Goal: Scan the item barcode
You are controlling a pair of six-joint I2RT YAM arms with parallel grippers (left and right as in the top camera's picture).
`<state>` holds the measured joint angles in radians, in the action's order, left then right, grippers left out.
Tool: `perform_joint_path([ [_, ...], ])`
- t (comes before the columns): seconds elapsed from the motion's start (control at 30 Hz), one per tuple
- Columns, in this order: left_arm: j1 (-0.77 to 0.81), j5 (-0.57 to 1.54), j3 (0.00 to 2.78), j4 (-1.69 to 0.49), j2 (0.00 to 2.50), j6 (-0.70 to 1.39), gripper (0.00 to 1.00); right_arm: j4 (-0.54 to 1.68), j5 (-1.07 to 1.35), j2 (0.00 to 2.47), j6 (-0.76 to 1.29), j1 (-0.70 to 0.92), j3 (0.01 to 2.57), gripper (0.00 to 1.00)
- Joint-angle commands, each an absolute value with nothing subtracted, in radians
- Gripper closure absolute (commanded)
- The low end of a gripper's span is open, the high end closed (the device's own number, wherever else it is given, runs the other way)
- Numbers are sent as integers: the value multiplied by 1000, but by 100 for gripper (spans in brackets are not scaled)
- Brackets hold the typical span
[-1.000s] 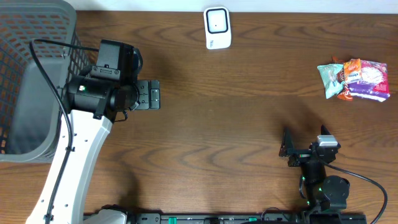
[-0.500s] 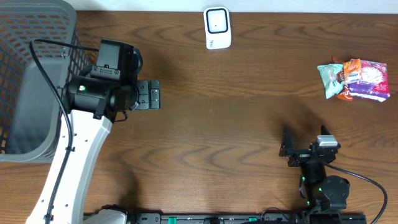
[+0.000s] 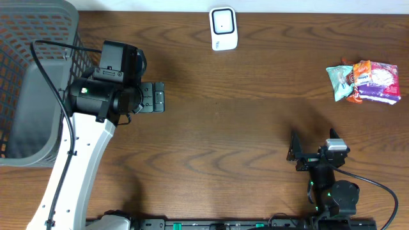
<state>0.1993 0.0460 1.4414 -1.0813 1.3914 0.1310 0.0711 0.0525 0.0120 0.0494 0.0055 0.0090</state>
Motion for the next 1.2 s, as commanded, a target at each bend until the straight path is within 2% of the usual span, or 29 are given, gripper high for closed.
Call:
perform_joint_path([
  [0.0,200,37,1442,-1085,1387,133,2,72,54,6,66,0,5,1],
  [0.97,200,36,1442,-1085,1380,133,2,72,54,6,66,0,5,1],
  [1.17,200,-46,1442,-1102,1337,133,2,72,54,6,66,0,5,1],
])
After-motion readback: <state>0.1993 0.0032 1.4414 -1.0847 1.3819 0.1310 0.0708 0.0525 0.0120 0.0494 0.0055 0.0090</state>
